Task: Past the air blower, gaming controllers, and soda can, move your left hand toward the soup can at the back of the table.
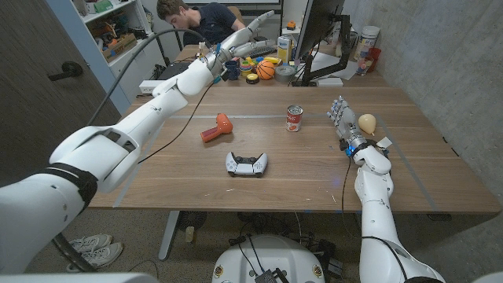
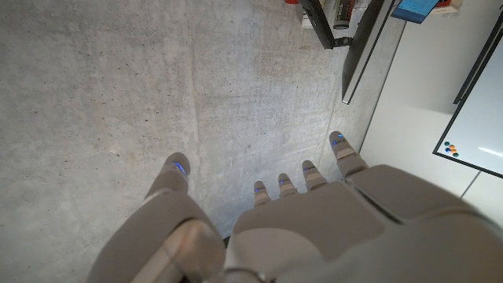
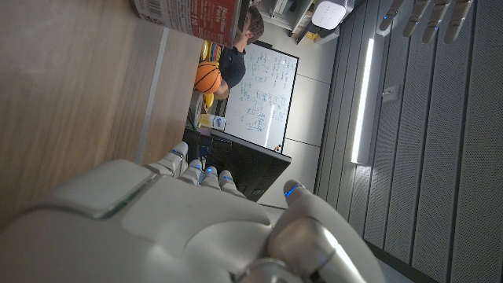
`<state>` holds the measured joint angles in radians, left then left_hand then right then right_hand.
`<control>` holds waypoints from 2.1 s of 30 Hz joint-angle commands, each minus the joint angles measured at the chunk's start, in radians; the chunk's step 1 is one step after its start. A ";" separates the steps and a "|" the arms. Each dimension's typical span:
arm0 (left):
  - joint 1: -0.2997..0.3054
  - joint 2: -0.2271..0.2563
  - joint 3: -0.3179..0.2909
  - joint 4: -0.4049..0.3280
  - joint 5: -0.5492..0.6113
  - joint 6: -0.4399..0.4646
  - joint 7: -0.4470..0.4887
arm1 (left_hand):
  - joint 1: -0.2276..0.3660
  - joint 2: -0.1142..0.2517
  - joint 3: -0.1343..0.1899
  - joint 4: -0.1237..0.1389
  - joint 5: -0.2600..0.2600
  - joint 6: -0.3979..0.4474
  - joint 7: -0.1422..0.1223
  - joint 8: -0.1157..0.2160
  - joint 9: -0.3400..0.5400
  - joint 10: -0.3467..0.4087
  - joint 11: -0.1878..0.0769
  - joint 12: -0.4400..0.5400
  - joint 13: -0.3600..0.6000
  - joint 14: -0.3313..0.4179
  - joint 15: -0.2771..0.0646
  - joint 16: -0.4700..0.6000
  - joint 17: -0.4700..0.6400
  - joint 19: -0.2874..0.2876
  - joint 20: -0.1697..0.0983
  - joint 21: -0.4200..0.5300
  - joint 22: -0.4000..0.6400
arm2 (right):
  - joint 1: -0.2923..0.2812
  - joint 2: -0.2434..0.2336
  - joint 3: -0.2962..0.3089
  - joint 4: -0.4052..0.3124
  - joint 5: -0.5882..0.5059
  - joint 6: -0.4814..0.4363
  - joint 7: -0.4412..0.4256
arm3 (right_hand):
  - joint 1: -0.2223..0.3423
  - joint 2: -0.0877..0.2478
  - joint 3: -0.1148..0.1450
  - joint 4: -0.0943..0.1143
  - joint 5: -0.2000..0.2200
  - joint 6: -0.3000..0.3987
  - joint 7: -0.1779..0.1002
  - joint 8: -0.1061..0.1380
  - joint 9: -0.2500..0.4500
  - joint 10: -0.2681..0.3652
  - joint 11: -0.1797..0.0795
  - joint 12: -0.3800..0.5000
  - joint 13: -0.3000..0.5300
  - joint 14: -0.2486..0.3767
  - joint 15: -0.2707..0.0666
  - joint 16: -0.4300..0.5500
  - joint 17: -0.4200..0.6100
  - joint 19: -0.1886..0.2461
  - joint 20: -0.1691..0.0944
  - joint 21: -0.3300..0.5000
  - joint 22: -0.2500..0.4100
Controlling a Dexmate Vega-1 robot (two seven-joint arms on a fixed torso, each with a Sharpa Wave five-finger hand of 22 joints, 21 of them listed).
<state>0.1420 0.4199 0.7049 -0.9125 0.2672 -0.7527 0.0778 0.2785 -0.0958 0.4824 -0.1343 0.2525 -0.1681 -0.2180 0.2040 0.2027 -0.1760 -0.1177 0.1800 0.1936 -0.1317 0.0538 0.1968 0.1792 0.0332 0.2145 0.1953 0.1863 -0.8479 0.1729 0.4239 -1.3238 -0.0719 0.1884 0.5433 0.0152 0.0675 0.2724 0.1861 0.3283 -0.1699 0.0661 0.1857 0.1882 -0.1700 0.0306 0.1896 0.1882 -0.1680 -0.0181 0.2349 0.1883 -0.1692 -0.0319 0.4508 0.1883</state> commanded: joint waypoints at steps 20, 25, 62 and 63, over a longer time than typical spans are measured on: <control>-0.217 -0.138 0.319 0.305 0.247 -0.058 0.120 | 0.059 0.001 0.000 -0.021 0.016 -0.032 -0.004 0.009 0.007 -0.114 -0.002 -0.004 0.004 -0.029 -0.007 0.000 0.006 0.013 0.005 0.007 0.004 | -0.009 0.009 0.006 0.000 0.014 0.016 -0.013 | 0.003 0.101 0.005 -0.003 0.005 -0.093 0.015 0.009 0.002 -0.033 0.004 0.005 0.005 -0.105 0.011 -0.003 0.001 -0.049 0.018 -0.007 0.005; -0.241 -0.171 0.372 0.371 0.235 -0.061 0.100 | 0.081 -0.001 -0.006 -0.023 0.020 -0.045 -0.004 0.009 0.008 -0.174 0.007 -0.008 0.005 -0.064 -0.006 -0.008 0.007 0.010 0.006 0.005 0.005 | -0.009 0.009 0.008 0.000 0.017 0.018 -0.012 | 0.002 0.099 0.004 -0.003 0.005 -0.092 0.015 0.009 0.002 -0.032 0.005 0.005 0.005 -0.106 0.019 -0.004 0.001 -0.050 0.023 -0.009 0.005; -0.265 -0.205 0.558 0.368 0.210 -0.013 -0.079 | 0.102 -0.013 -0.026 -0.019 0.026 -0.066 -0.004 0.009 0.010 -0.173 0.008 0.010 0.006 -0.075 -0.003 0.002 0.009 -0.002 0.006 0.001 0.005 | -0.008 -0.004 0.024 0.016 0.026 0.032 -0.006 | 0.001 0.098 0.000 -0.003 0.004 -0.088 0.024 0.009 0.002 -0.028 0.006 0.005 0.005 -0.104 0.035 -0.005 0.001 -0.049 0.022 -0.016 0.005; -0.263 -0.204 0.557 0.364 0.213 -0.009 -0.084 | 0.102 -0.013 -0.026 -0.018 0.026 -0.066 -0.004 0.009 0.010 -0.172 0.008 0.010 0.006 -0.074 -0.003 0.003 0.009 -0.002 0.006 0.001 0.005 | -0.008 -0.004 0.025 0.016 0.028 0.032 -0.004 | 0.001 0.098 0.000 -0.003 0.004 -0.088 0.025 0.009 0.002 -0.028 0.007 0.005 0.005 -0.104 0.036 -0.005 0.001 -0.050 0.022 -0.016 0.005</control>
<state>-0.1336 0.1894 1.2324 -0.4720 0.4367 -0.8016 0.0227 0.3720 -0.1076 0.4617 -0.1547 0.2757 -0.1679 -0.2180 0.2040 0.2119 -0.1738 -0.1124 0.1817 0.1979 -0.1710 0.0489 0.1911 0.1840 0.0370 0.2183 0.2003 0.1883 -0.8555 0.1724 0.4454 -1.3087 -0.0452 0.2184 0.5349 0.0152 0.0675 0.2724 0.1861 0.3282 -0.1716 0.0861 0.1857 0.1880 -0.1700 0.0305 0.1896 0.1881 -0.1696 0.0127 0.2349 0.1885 -0.1689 -0.0106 0.4392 0.1882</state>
